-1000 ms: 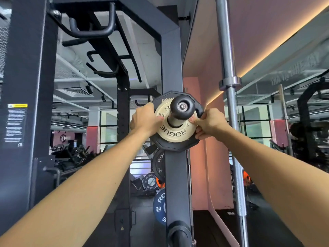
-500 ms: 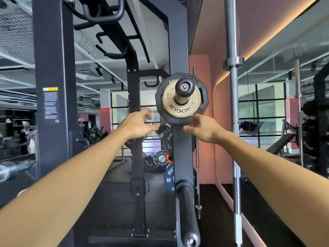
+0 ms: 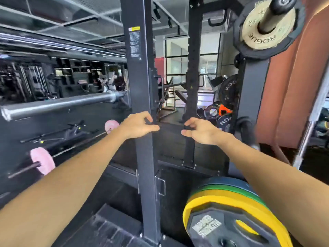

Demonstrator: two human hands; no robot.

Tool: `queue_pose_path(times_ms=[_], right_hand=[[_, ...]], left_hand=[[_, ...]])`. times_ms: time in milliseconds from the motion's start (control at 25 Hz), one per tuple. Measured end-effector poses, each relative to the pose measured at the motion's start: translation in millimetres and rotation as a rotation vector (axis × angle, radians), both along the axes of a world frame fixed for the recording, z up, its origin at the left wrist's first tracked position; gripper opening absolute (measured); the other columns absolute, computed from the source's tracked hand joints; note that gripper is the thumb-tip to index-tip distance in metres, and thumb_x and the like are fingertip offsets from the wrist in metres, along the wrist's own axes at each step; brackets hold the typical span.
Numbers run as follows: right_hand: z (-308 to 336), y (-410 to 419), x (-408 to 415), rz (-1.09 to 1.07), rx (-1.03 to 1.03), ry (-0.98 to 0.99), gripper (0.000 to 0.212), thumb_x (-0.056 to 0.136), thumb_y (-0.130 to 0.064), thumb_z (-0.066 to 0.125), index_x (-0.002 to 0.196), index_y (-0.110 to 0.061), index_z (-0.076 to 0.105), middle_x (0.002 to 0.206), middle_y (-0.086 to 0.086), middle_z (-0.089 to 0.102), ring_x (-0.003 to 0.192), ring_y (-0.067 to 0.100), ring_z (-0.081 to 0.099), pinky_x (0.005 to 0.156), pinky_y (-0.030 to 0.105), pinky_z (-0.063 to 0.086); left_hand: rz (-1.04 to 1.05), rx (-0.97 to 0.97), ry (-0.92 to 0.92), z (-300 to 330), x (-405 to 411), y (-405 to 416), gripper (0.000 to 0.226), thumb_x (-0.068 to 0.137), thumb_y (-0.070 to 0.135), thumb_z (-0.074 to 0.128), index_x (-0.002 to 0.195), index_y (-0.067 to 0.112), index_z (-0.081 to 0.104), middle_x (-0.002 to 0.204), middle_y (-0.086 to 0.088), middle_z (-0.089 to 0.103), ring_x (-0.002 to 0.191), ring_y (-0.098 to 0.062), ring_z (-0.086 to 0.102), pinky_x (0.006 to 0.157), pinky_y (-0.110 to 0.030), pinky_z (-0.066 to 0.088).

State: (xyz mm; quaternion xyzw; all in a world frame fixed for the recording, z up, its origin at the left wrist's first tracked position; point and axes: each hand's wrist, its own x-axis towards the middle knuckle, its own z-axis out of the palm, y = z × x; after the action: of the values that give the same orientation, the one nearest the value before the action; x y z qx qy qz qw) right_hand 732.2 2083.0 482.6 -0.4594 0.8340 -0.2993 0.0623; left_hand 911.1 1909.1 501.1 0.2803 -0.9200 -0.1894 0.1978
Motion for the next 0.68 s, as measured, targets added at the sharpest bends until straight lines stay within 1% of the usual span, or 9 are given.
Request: queue_pose_path(times_ms=[120, 240, 360, 480, 600, 680], right_hand=[[-46, -28, 46, 0.054, 0.039, -0.089, 0.047, 0.087, -0.046, 0.064, 0.127, -0.024, 0.055, 0.137, 0.005, 0.053, 0.124, 0.02, 0.052, 0.107, 0.03, 0.037], [-98, -55, 93, 0.087, 0.082, -0.159, 0.044, 0.085, -0.044, 0.067, 0.122, -0.022, 0.058, 0.135, 0.007, 0.055, 0.121, 0.021, 0.054, 0.107, 0.031, 0.037], [-159, -87, 155, 0.152, 0.167, -0.245, 0.042, 0.085, -0.041, 0.068, 0.122, -0.022, 0.059, 0.136, 0.007, 0.055, 0.124, 0.02, 0.053, 0.108, 0.031, 0.038], [-212, -108, 220, 0.207, 0.303, -0.298, 0.045, 0.087, -0.044, 0.064, 0.127, -0.024, 0.056, 0.138, 0.006, 0.053, 0.125, 0.021, 0.052, 0.107, 0.032, 0.039], [-263, -117, 276, 0.244, 0.433, -0.312, 0.05, 0.09, -0.042, 0.062, 0.134, -0.022, 0.052, 0.141, 0.006, 0.051, 0.127, 0.022, 0.05, 0.107, 0.03, 0.038], [-300, -117, 308, 0.287, 0.53, -0.304, 0.051, 0.09, -0.042, 0.061, 0.135, -0.019, 0.051, 0.141, 0.006, 0.051, 0.127, 0.023, 0.05, 0.105, 0.03, 0.039]], left_hand=[[0.102, 0.062, -0.05, -47, 70, -25, 0.044, 0.077, 0.062, 0.064, 0.111, 0.034, 0.059, 0.11, 0.003, 0.06, 0.101, -0.02, 0.056, 0.094, -0.034, 0.045], [0.207, 0.175, -0.081, -100, 146, -46, 0.044, 0.076, 0.062, 0.065, 0.11, 0.035, 0.061, 0.112, 0.004, 0.062, 0.107, -0.021, 0.059, 0.095, -0.035, 0.045], [0.321, 0.298, -0.153, -159, 232, -64, 0.046, 0.08, 0.061, 0.064, 0.116, 0.032, 0.059, 0.115, 0.004, 0.06, 0.108, -0.02, 0.057, 0.087, -0.032, 0.043], [0.391, 0.413, -0.228, -214, 308, -77, 0.047, 0.08, 0.062, 0.064, 0.116, 0.032, 0.057, 0.119, 0.0, 0.06, 0.11, -0.023, 0.057, 0.086, -0.033, 0.043], [0.447, 0.521, -0.268, -268, 372, -79, 0.049, 0.079, 0.059, 0.066, 0.116, 0.029, 0.058, 0.109, 0.0, 0.063, 0.104, -0.021, 0.059, 0.085, -0.033, 0.045], [0.473, 0.619, -0.32, -310, 411, -71, 0.052, 0.079, 0.059, 0.067, 0.119, 0.029, 0.058, 0.11, 0.002, 0.061, 0.103, -0.02, 0.059, 0.083, -0.033, 0.044]])
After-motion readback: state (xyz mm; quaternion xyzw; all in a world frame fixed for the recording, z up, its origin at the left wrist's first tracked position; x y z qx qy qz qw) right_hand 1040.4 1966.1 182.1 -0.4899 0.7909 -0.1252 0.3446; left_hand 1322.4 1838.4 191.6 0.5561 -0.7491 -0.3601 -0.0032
